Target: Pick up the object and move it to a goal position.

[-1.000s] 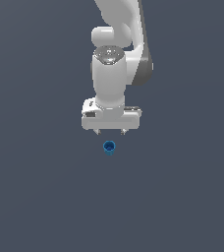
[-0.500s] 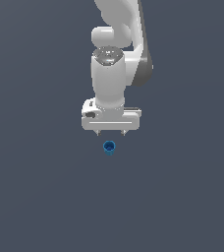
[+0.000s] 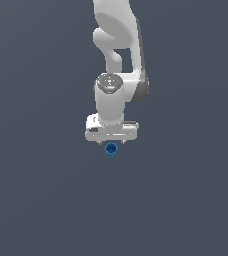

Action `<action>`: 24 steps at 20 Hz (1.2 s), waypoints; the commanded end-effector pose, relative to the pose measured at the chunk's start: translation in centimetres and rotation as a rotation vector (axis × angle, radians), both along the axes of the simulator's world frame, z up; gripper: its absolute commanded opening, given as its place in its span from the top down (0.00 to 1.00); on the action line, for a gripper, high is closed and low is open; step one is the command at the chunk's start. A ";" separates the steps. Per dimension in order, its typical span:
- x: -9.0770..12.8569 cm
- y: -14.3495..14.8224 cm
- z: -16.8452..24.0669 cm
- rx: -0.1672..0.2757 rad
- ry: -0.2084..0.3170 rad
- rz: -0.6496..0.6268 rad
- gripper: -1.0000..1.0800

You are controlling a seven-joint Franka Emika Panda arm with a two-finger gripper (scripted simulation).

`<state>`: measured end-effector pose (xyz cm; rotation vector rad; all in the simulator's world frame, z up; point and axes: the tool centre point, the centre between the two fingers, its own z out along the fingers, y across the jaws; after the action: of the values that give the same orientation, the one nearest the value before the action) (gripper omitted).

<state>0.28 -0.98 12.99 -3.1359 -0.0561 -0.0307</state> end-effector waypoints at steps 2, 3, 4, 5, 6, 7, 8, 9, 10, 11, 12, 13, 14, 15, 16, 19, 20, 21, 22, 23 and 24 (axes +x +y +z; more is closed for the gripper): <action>-0.5 -0.2 -2.4 -0.004 0.012 0.021 0.04; -0.7 -0.2 -2.9 -0.004 0.014 0.026 0.04; -0.8 -0.2 -3.3 -0.005 0.016 0.029 0.04; -0.8 -0.3 -3.6 -0.005 0.017 0.032 0.04; -0.9 -0.3 -3.8 -0.006 0.018 0.034 0.04; -0.9 -0.3 -3.9 -0.006 0.019 0.035 0.04; -1.0 -0.3 -3.9 -0.006 0.019 0.035 0.04; -0.9 -0.3 -3.8 -0.005 0.020 0.033 0.04; -0.9 -0.3 -3.8 -0.005 0.020 0.033 0.04; -0.9 -0.3 -3.9 -0.005 0.020 0.033 0.04; -1.0 -0.3 -4.1 -0.005 0.020 0.033 0.04; -1.0 -0.3 -4.3 -0.005 0.020 0.033 0.04; -1.0 -0.3 -4.7 -0.005 0.020 0.033 0.04; -1.0 -0.3 -5.0 -0.005 0.020 0.033 0.04; -1.0 -0.3 -5.5 -0.006 0.020 0.034 0.04; -1.1 -0.3 -7.1 -0.006 0.020 0.034 0.04; -1.1 -0.3 -7.6 -0.006 0.020 0.035 0.04; -1.1 -0.3 -8.0 -0.006 0.020 0.035 0.04; -1.1 -0.3 -8.3 -0.006 0.020 0.035 0.04; -1.1 -0.3 -8.6 -0.006 0.020 0.035 0.04; -1.0 -0.3 -8.8 -0.006 0.020 0.035 0.04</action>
<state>-0.82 -1.27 4.62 -3.1394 -0.1106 0.0024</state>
